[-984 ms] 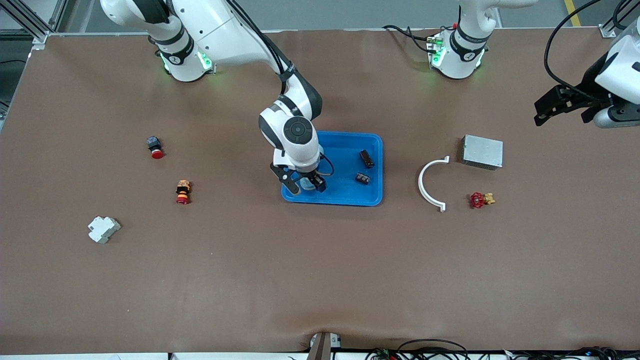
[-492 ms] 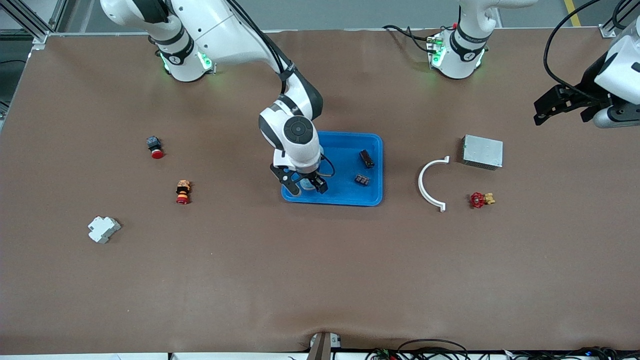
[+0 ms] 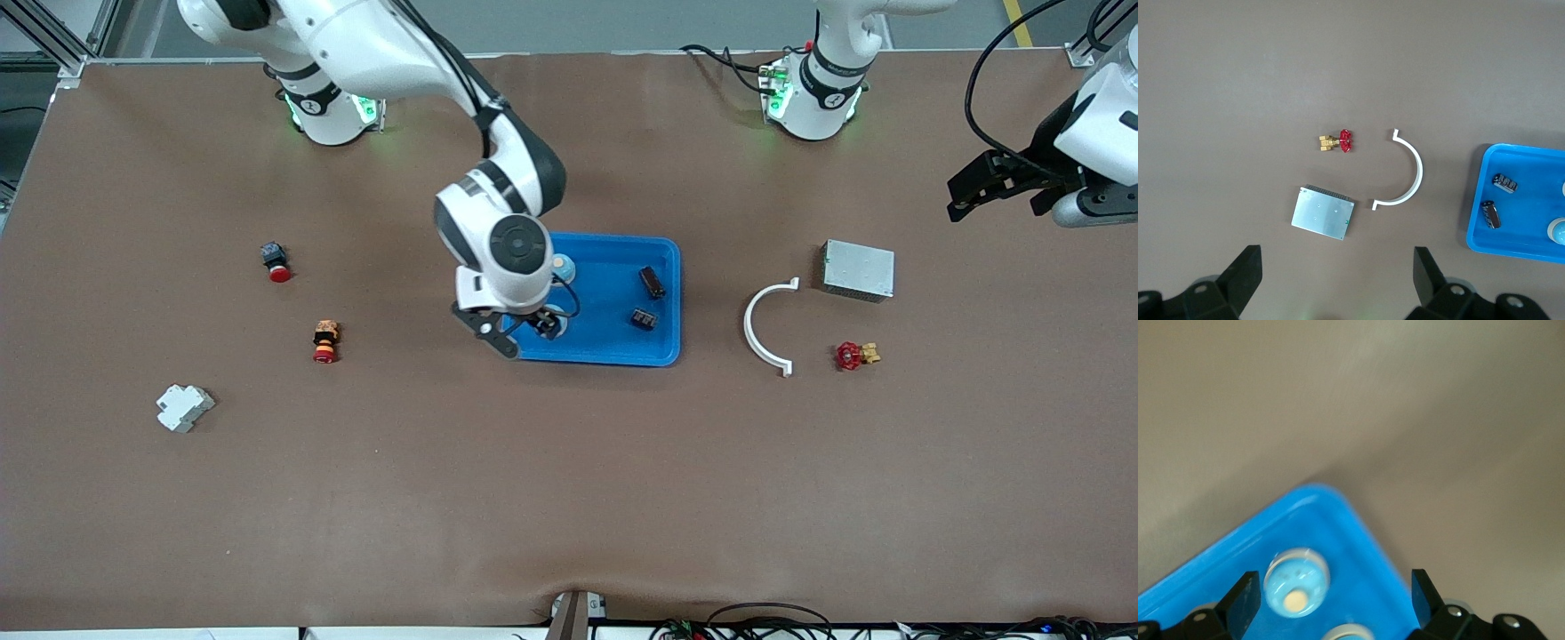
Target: Place electrolytic capacitor and blue bell in tray
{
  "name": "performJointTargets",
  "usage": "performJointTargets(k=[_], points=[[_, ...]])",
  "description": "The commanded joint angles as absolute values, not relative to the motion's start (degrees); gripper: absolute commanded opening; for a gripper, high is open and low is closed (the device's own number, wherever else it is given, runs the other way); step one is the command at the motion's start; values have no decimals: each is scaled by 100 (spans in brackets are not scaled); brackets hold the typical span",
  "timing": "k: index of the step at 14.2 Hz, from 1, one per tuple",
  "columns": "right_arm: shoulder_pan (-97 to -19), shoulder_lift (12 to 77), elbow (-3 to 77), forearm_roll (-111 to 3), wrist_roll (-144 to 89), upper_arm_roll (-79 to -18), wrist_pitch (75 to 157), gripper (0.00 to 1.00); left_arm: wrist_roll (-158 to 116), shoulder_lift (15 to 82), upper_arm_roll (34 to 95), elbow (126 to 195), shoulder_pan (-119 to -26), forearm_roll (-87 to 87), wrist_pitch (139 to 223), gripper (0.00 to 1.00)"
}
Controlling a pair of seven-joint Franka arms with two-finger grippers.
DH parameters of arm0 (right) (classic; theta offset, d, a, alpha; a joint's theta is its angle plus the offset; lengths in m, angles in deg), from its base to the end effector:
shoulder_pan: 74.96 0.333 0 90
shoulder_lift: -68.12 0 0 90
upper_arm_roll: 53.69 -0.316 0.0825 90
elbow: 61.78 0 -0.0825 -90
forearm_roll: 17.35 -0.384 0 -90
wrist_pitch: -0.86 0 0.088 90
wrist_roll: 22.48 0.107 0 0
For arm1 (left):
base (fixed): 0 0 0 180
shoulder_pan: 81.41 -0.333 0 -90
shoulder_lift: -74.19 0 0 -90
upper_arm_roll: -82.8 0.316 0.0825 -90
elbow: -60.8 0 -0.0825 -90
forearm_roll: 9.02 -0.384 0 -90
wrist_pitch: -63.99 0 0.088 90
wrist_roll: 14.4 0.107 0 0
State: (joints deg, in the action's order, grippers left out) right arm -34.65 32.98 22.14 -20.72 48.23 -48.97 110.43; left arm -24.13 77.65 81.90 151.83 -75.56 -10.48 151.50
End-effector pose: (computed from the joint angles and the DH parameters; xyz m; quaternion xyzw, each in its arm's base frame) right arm 0.5567 0.4150 0.3105 0.9482 -0.3070 -0.0510 0.0637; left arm 0.5279 -0.0599 0.6451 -0.9996 -0.0266 -0.0014 0.0131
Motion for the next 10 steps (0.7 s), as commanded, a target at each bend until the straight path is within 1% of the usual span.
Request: performJointTargets(k=[1, 4, 7, 10], points=[[-4153, 3893, 2409, -1920, 3690, -4947, 10546, 100, -2468, 7867, 8183, 15247, -7552, -1034, 15091, 100], [-4857, 4218, 2409, -1884, 2265, -4947, 10281, 100, -2468, 7867, 8174, 15247, -7543, -1034, 15091, 100], [-5323, 4307, 2400, -1526, 1393, -4947, 10298, 100, -2477, 7867, 8157, 15247, -7543, -1043, 15091, 100], [-5868, 4395, 2339, -1489, 638, -4947, 10351, 100, -2477, 7841, 8122, 15256, -7543, -1139, 15126, 100]])
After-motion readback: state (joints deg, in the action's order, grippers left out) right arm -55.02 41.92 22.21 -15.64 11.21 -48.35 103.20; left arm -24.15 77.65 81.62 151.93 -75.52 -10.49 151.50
